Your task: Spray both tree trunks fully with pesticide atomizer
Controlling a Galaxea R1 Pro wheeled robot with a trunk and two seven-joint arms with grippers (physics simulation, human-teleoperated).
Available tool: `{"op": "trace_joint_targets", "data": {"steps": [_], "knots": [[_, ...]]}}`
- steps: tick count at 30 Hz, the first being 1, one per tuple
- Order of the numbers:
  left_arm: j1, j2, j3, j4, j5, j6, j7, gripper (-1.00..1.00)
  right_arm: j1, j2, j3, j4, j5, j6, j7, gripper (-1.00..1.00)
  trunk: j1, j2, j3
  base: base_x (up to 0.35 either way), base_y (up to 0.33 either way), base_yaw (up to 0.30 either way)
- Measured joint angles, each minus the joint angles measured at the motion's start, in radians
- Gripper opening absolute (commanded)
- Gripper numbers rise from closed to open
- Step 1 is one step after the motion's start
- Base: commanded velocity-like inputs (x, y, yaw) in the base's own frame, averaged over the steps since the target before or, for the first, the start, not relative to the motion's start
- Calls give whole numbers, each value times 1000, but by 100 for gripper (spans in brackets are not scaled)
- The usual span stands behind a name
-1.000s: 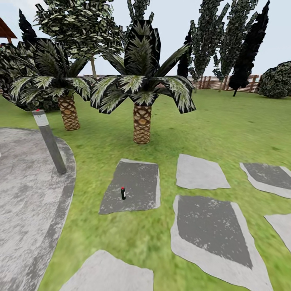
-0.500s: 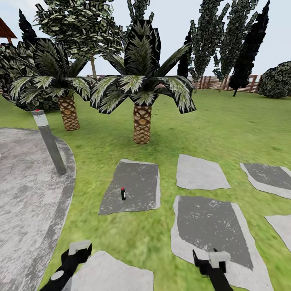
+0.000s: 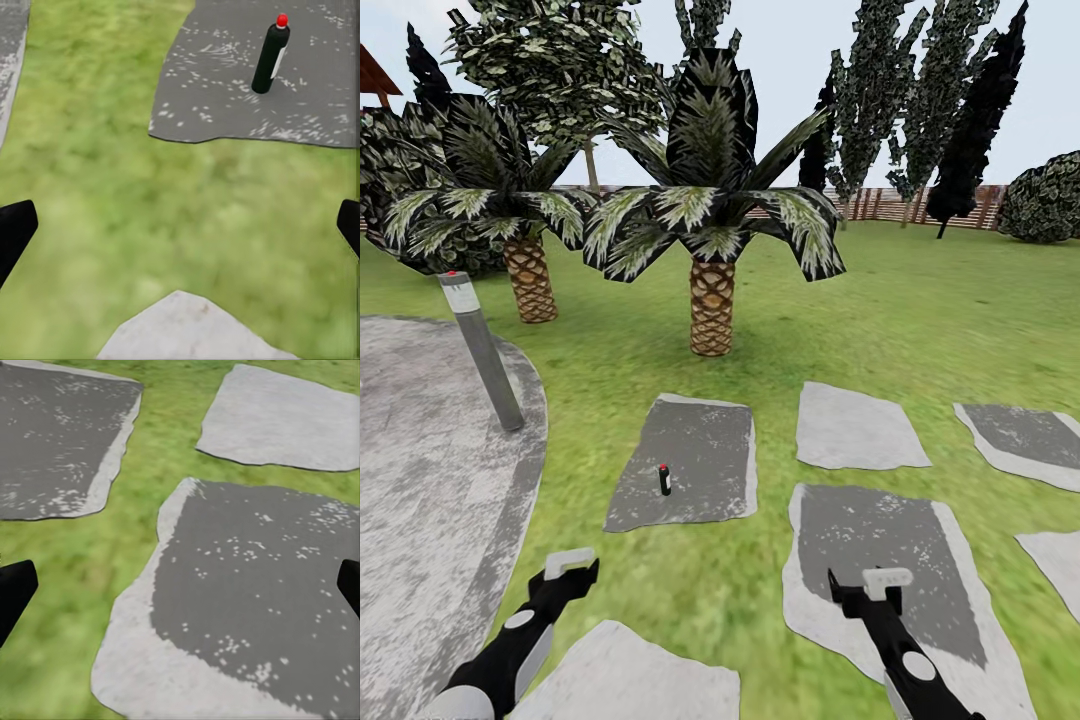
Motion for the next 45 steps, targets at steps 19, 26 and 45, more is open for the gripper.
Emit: {"op": "trace_joint_targets", "data": {"steps": [19,26,45], "knots": [[6,2,-84,5,0,-11,11,100,-2,0,-1,9,0,4,3,100,0,0,0,233,18,0],[6,1,-84,5,0,-11,11,100,-2,1,-1,9,0,4,1,100,0,0,0,335,142,0],[6,0,-86,11,0,-9,11,100,-2,1,-1,9,0,4,-1,100,0,0,0,335,59,-142]]}}
